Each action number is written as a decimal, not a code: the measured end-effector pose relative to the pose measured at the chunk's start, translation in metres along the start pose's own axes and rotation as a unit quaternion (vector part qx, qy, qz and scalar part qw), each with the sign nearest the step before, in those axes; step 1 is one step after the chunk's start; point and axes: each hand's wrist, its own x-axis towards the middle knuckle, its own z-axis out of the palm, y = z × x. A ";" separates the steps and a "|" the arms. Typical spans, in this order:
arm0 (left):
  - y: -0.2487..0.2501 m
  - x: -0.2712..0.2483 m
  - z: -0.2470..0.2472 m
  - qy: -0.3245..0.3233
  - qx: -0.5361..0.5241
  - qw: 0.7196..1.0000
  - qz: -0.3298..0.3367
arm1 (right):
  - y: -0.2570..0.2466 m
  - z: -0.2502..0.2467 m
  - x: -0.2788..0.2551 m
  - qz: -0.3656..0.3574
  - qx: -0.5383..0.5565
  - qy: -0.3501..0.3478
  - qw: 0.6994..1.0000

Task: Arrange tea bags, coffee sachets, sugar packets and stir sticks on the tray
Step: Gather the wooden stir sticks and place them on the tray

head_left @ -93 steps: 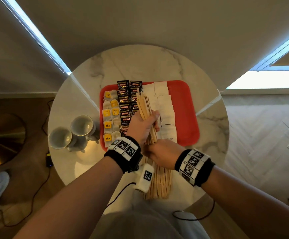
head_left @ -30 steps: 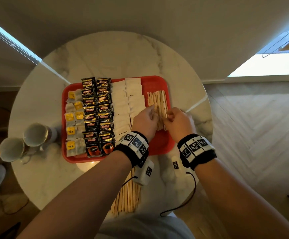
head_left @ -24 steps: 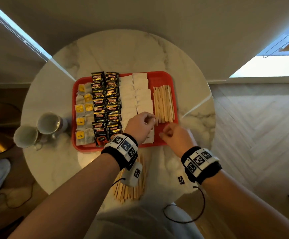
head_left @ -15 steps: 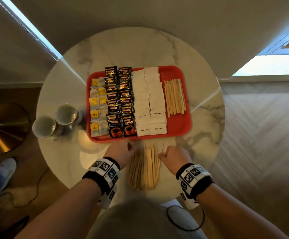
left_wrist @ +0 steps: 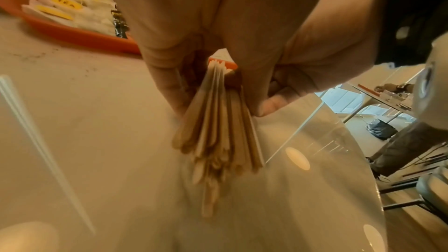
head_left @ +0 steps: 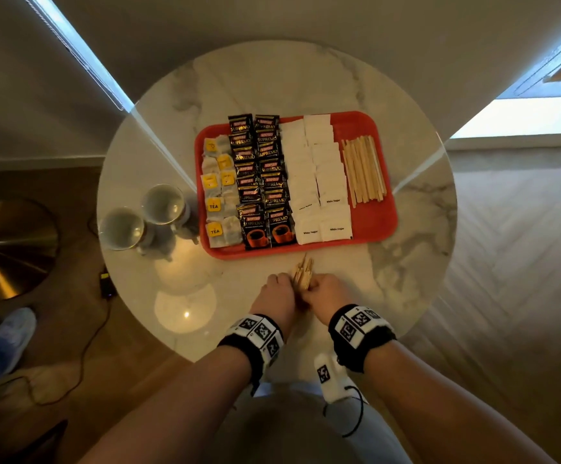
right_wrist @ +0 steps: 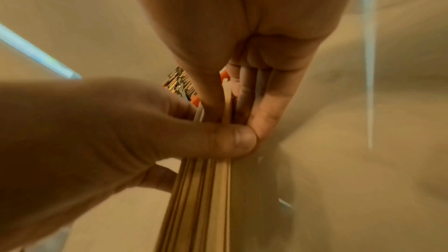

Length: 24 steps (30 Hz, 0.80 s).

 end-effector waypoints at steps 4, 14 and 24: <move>-0.003 -0.001 -0.002 -0.009 0.029 1.000 0.002 | 0.003 -0.001 0.001 -0.002 0.099 -0.012 0.995; -0.014 0.003 -0.029 -0.020 -0.070 0.997 -0.002 | -0.002 -0.022 -0.004 -0.051 0.108 0.002 0.993; -0.045 -0.008 -0.058 -0.025 -0.228 0.973 0.038 | 0.005 -0.018 -0.003 -0.182 -0.299 -0.009 0.937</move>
